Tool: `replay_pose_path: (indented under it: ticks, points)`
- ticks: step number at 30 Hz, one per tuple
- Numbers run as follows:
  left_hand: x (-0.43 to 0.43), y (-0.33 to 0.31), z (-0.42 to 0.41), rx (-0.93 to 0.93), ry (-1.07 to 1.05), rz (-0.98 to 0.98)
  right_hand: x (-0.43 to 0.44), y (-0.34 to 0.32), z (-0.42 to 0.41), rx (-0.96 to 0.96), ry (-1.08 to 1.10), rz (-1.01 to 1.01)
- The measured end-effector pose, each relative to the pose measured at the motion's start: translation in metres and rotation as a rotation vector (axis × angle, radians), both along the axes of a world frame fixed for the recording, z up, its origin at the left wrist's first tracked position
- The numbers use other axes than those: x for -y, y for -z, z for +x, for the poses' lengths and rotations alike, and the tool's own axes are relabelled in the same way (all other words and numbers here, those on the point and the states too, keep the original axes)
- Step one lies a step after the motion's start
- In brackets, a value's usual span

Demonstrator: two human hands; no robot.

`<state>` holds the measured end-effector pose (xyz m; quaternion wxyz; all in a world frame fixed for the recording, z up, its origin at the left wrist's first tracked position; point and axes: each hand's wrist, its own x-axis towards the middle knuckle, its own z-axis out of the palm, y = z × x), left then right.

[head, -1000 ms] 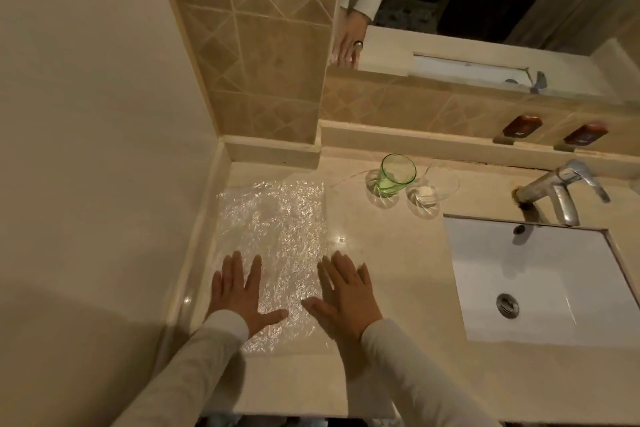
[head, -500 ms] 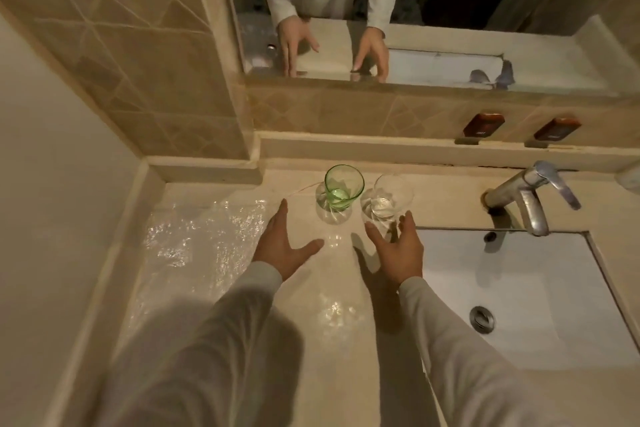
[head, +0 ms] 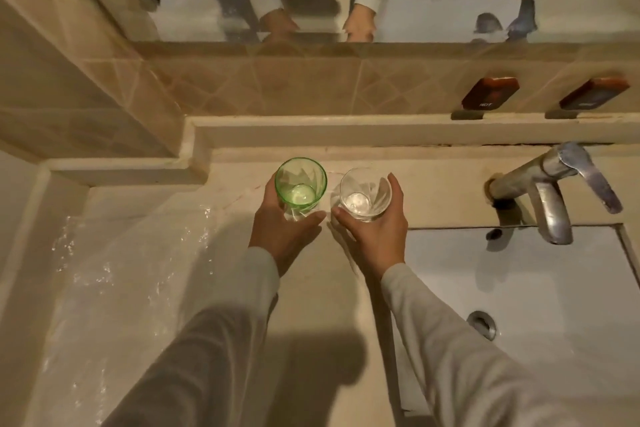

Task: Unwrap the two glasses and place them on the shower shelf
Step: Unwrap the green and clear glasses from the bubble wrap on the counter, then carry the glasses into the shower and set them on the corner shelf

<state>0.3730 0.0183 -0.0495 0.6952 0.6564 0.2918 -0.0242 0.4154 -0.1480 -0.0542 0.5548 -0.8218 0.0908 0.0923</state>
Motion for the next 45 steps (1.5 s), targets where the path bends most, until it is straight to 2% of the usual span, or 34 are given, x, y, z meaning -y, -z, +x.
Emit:
replay_pose_path:
  ticks: [9, 14, 18, 24, 28, 35, 45]
  points:
    - [0.007, -0.005, 0.008, 0.043, -0.134, -0.109, -0.003, 0.001, 0.002, -0.002, 0.032, 0.025]
    - [0.003, -0.018, -0.01, 0.052, -0.107, -0.164, -0.004, -0.007, -0.004, 0.029, 0.048, 0.081]
    - [-0.008, -0.034, -0.02, 0.104, -0.082, -0.102, -0.004, -0.024, -0.01, 0.052, 0.042, 0.138]
    - [-0.026, -0.07, -0.044, 0.107, -0.039, -0.255, -0.01, -0.066, -0.043, 0.04, 0.038, 0.252]
    - [-0.037, -0.105, -0.067, 0.124, 0.123, -0.267, -0.012, -0.095, -0.079, 0.031, 0.086, 0.34]
    - [-0.038, -0.146, -0.099, 0.203, 0.353, -0.354, 0.004, -0.137, -0.159, 0.068, 0.295, 0.469]
    - [0.078, -0.167, -0.145, 0.176, 0.777, -0.352, 0.088, -0.171, -0.289, 0.179, 0.664, 0.481]
